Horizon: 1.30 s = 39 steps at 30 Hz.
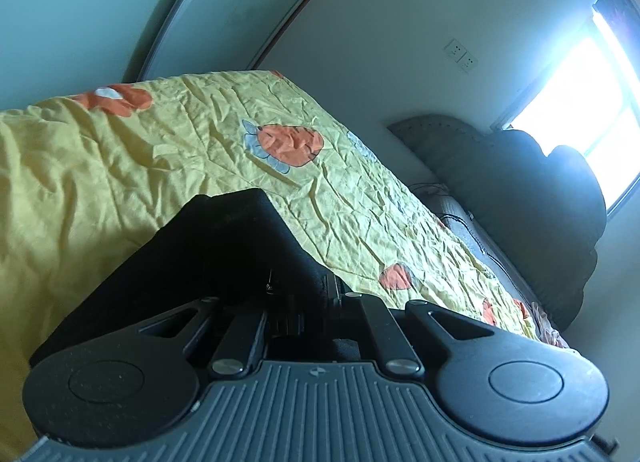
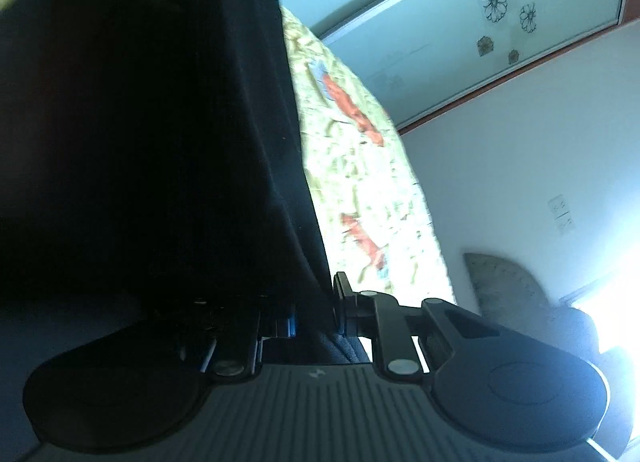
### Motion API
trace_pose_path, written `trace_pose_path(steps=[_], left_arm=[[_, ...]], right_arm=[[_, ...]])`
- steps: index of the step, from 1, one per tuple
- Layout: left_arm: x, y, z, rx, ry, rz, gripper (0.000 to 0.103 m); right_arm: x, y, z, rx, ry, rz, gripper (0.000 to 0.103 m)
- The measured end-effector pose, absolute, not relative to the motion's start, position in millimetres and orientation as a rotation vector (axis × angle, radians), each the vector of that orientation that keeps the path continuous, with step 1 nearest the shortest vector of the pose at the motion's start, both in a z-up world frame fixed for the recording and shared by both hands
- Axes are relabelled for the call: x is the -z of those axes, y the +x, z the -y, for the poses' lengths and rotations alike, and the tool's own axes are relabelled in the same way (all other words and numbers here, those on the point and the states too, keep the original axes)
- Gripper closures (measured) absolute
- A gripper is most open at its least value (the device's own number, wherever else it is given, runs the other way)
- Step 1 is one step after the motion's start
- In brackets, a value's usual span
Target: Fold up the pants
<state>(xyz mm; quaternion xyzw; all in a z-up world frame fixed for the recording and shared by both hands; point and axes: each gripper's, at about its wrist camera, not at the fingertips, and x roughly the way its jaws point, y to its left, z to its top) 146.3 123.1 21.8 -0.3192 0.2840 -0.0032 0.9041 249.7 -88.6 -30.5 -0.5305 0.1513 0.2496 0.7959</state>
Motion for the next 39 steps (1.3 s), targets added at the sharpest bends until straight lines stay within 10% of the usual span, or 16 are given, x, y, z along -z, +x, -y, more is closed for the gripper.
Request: trace_pose_path(steps=[18,20,39], left_arm=[[17,163,-143,-0.066,-0.802,-0.697,0.082],[22,164,-146,-0.059,-0.821,-0.713,0.096],[5,104,-158,0.042,-0.631,-0.724,0.096]], right_arm=[[66,218,86,-0.451,-1.104,-0.276,0.089],[61,212,90,-0.440,-1.034,-0.284,0.099],[34,112,114,-0.703,-0.639,-0.522,0.100]])
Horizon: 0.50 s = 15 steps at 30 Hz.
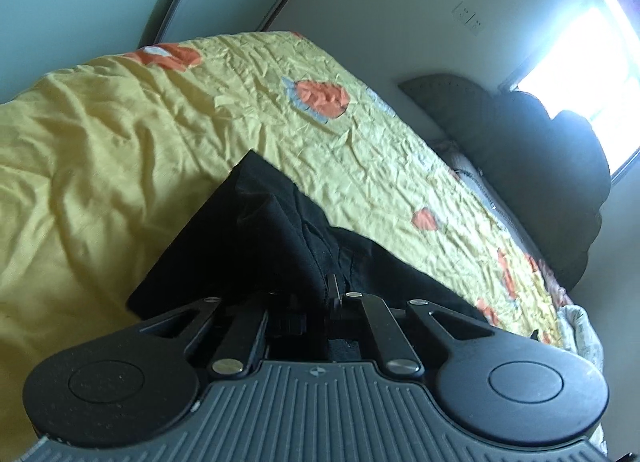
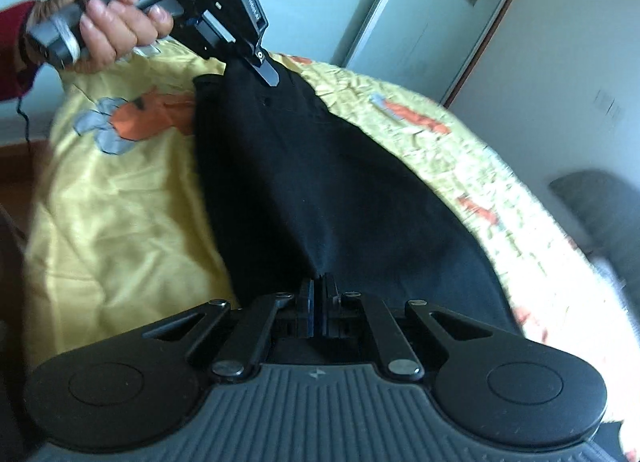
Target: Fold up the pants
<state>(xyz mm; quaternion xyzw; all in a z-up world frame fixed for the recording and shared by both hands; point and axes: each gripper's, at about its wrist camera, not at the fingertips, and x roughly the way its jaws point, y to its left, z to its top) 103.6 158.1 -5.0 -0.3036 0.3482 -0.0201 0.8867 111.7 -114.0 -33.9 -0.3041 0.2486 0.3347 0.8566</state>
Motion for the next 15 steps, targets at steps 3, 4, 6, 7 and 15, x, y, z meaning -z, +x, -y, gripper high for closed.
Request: trace_pose_path(steps=[3,4,6,7,15], left_arm=[[9,101,-161,0.034,-0.632,-0.742,0.096],[10,100,-162,0.032,-0.630,-0.744,0.096],[10,99,-163,0.024,-0.621,-0.751,0.096],[10,98,-163,0.017,-0.613,-0.752,0.096],[21,101,-159,-0.030,-0.545,-0.785,0.096]], right_arm=[[33,111,114,-0.728,-0.600,-0.551,0.100],[33,111,114,-0.737,-0.586,-0.561,0.100],[33,94,119,-0.753,-0.558,-0.577,0.100],[32,93,119,-0.762,-0.547,-0.585,0.100],[35,83,122,-0.793,-0.490,-0.634,0.100]])
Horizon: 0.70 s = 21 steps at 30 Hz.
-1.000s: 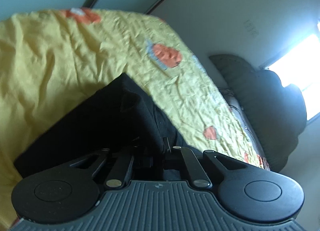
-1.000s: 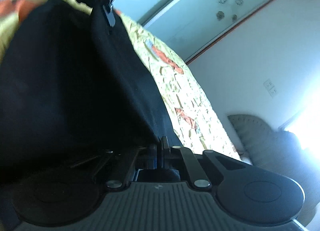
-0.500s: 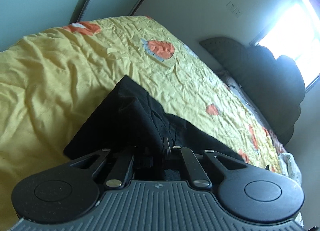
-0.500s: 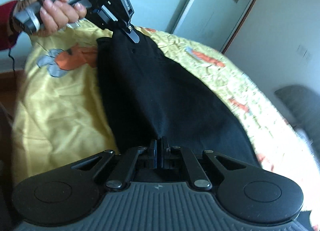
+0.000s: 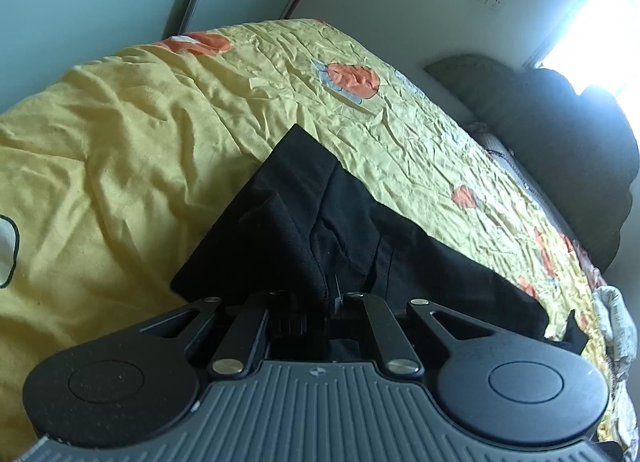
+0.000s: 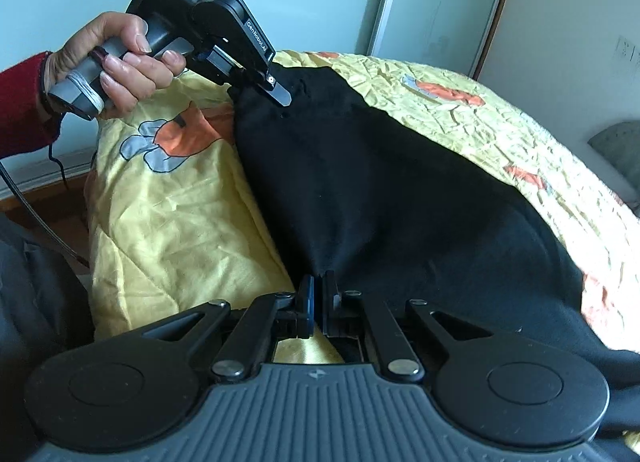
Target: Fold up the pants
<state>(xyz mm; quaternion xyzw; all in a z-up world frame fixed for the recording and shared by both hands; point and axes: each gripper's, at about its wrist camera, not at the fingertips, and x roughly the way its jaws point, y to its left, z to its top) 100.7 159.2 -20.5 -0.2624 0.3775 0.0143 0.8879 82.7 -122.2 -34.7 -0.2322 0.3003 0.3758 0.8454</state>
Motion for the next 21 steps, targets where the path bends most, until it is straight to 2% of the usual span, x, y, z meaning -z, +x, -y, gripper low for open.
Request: trace_pose_path(steps=[1,2,5,6,8,9,10,14,18,21], left_arm=[[23,102,-160,-0.030,-0.550,-0.795,0.095],[25,103,-161,-0.036,-0.560,-0.808,0.082],[25,102,-167,-0.039,-0.595,-0.818,0.081],[24,101,-170,-0.039,-0.608,-0.822,0.081],[21,99,-173,-0.042,-0.627,-0.833,0.079],[19,98,-174,-0.043,-0.631,-0.836,0.078],[17,96,-175,-0.044,-0.632,-0.835,0.073],[10,91,-173,-0.071,-0.603,-0.821,0.072],[7,89,-173,-0.105,-0.596,-0.823,0.070],[-1,81,-177,-0.205,-0.525,-0.791,0.058]], right_arm=[[36,83,123,-0.793,-0.475,-0.644,0.099],[38,84,125,-0.792,-0.458,-0.649,0.099],[38,86,129,-0.791,-0.388,-0.664,0.091],[38,85,132,-0.801,-0.366,-0.665,0.085],[33,81,138,-0.829,-0.342,-0.671,0.078],[28,79,143,-0.839,-0.313,-0.657,0.078],[20,78,151,-0.846,-0.261,-0.640,0.078],[9,91,174,-0.809,-0.059,-0.596,0.078],[42,105,167,-0.771,-0.056,-0.744,0.078],[37,90,169,-0.784,-0.094,-0.671,0.077]])
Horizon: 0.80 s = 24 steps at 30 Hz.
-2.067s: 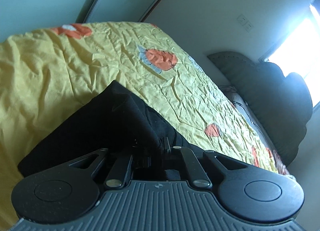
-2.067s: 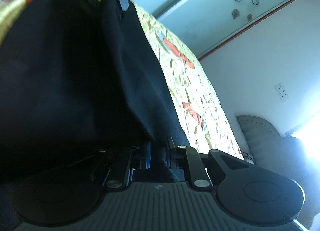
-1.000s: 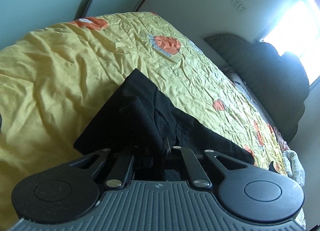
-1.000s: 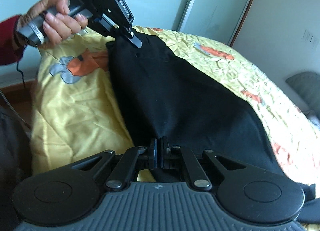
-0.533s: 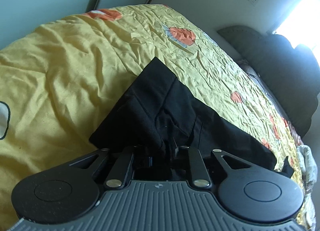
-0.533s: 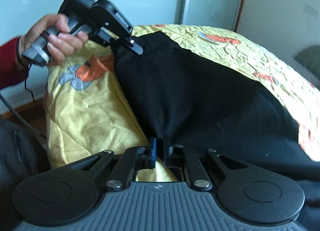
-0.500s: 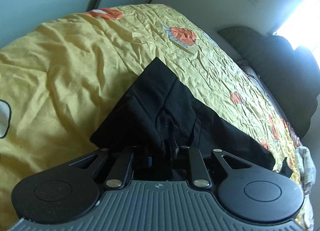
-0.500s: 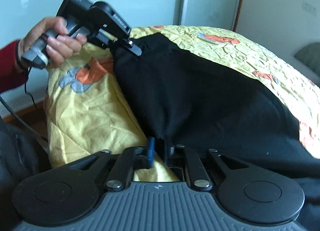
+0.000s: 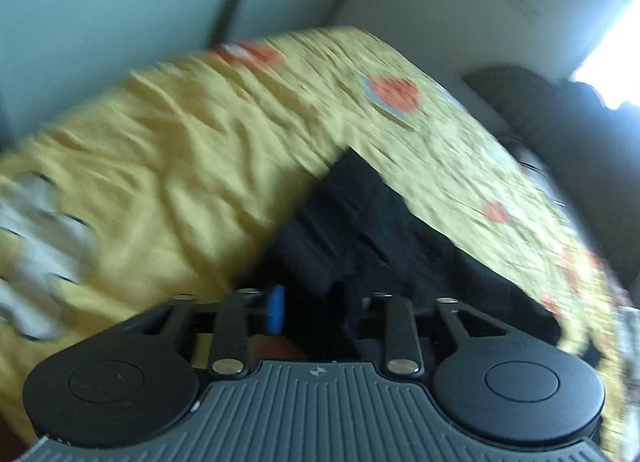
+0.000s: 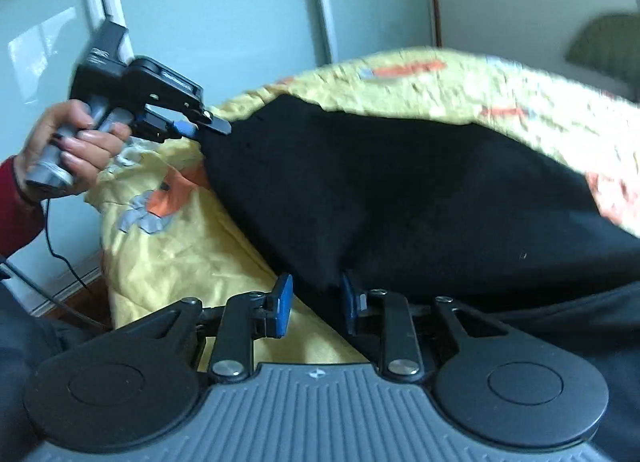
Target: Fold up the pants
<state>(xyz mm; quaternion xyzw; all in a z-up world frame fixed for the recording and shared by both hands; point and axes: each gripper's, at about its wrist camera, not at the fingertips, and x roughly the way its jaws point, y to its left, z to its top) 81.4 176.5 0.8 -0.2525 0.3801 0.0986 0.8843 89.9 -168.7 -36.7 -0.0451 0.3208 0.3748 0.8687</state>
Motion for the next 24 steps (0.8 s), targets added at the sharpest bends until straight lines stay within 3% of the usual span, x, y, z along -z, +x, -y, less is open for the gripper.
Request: trace_pose_path(steps=[2,5,8,16,19,24], left_arm=[[-7,77,-178,-0.321,-0.458,-0.766,0.056],[-20,76,-170,-0.357,-0.384,-0.741,0.057],[-35,83,-139,-0.208,-0.364,-0.724,0.054],[-43,108,33,0.519,-0.110,-0.765,0.048],[-34,110,88,0.730,-0.055,-0.785,0.045],[-11,109,148,0.850,0.085,-0.793,0.045]], right_arm=[[28,92,185,-0.752,-0.017,-0.620,0.076],[37,106,205,-0.649,0.023,-0.660,0.062],[49,103,213,-0.651,-0.026,-0.705,0.062],[25,92,328,-0.234,0.135,-0.570,0.063],[35,88,377,-0.007,0.106,-0.596,0.048],[50,82,435,0.164,0.161,-0.616,0.047]])
